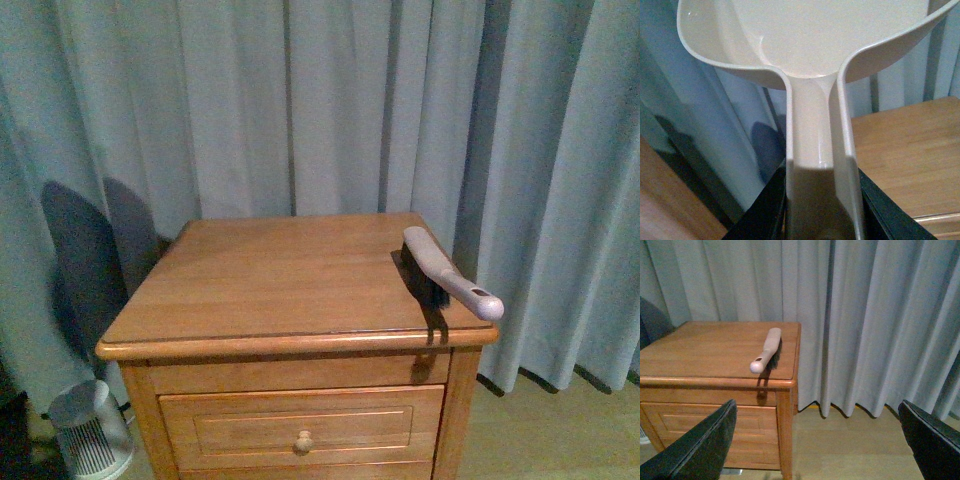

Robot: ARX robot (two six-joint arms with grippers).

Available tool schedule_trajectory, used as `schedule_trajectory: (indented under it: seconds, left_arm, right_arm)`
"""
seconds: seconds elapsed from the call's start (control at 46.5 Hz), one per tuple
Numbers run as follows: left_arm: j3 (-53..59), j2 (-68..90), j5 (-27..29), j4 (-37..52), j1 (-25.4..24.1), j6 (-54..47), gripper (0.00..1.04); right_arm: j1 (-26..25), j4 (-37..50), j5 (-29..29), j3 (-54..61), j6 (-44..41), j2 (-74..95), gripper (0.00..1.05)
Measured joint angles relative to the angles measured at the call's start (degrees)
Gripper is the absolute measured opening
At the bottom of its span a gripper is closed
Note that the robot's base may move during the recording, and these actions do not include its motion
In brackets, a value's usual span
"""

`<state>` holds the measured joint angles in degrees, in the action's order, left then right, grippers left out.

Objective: Clean up trash

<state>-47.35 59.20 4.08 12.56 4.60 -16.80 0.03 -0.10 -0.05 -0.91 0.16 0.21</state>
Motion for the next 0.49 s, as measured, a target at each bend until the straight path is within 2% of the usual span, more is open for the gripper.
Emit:
schedule_trajectory:
  seconds: [0.129, 0.258, 0.494]
  left_arm:
    - [4.17, -9.29, -3.04, -2.05, -5.05, -0.24, 0.28]
    - [6.71, -14.64, -5.11, -4.37, -7.56, -0.04, 0.28]
    - [10.56, -24.74, -6.97, -10.82, -7.93, 0.33, 0.28]
  right_arm:
    - [0.0, 0.0, 0.0, 0.0, 0.0, 0.0, 0.97]
    - [0.0, -0.02, 0.0, 0.0, 0.0, 0.0, 0.97]
    - [0.0, 0.0, 0.0, 0.0, 0.0, 0.0, 0.97]
